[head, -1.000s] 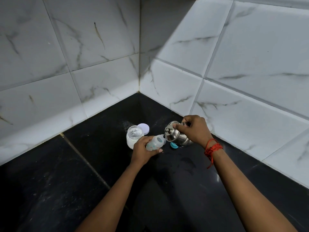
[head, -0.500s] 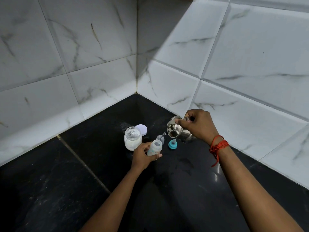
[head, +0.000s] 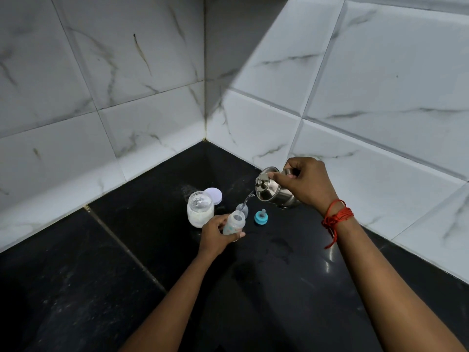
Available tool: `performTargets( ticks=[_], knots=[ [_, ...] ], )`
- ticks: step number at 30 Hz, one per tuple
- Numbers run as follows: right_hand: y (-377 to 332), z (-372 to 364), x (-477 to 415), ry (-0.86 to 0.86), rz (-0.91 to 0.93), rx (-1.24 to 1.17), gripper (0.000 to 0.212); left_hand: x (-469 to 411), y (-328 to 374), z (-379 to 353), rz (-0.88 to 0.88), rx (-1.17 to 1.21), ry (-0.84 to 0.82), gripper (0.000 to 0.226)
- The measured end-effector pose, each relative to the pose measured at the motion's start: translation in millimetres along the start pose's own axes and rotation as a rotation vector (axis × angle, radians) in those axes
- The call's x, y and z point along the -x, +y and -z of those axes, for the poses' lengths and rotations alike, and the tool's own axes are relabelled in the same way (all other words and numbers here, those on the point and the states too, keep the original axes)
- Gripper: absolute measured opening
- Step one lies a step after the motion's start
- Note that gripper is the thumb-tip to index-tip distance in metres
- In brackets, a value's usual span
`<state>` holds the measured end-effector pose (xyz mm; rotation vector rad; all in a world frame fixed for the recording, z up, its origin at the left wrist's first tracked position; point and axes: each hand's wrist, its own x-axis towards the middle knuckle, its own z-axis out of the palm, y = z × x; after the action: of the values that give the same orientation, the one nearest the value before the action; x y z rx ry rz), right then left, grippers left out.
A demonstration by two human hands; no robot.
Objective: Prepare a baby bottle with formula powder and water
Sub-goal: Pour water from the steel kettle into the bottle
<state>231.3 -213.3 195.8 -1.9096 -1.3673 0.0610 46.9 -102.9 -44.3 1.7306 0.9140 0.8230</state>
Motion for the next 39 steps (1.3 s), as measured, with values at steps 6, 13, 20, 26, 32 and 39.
performTargets(
  ticks=[6,13,20,26,32,39],
  knots=[
    [-0.8,4.5,-0.1,0.029,0.023,0.03,0.051,-1.8,2.0,-0.9,0.003,-0.009,-0.001,0.057],
    [-3.5,9.8,0.1,0.04,0.016,0.033,0.052,-3.6,-4.6,-3.6,0.025,-0.009,-0.025,0.063],
    [-5.9,14.5,-1.7,0.049,0.037,0.044,0.052,-6.4,-6.8,-5.8,0.036,-0.006,-0.034,0.063],
    [-8.1,15.4,-2.4,0.048,0.045,0.053,0.051,-8.1,-7.8,-7.6,0.03,-0.007,-0.028,0.06],
    [-8.6,15.8,-2.2,0.047,0.032,0.037,0.05,-9.4,-4.2,-8.0,0.017,-0.007,-0.018,0.059],
    [-9.7,14.9,-2.1,0.05,0.047,0.052,0.05,-11.8,-1.2,-8.6,-0.004,-0.012,-0.013,0.059]
  ],
)
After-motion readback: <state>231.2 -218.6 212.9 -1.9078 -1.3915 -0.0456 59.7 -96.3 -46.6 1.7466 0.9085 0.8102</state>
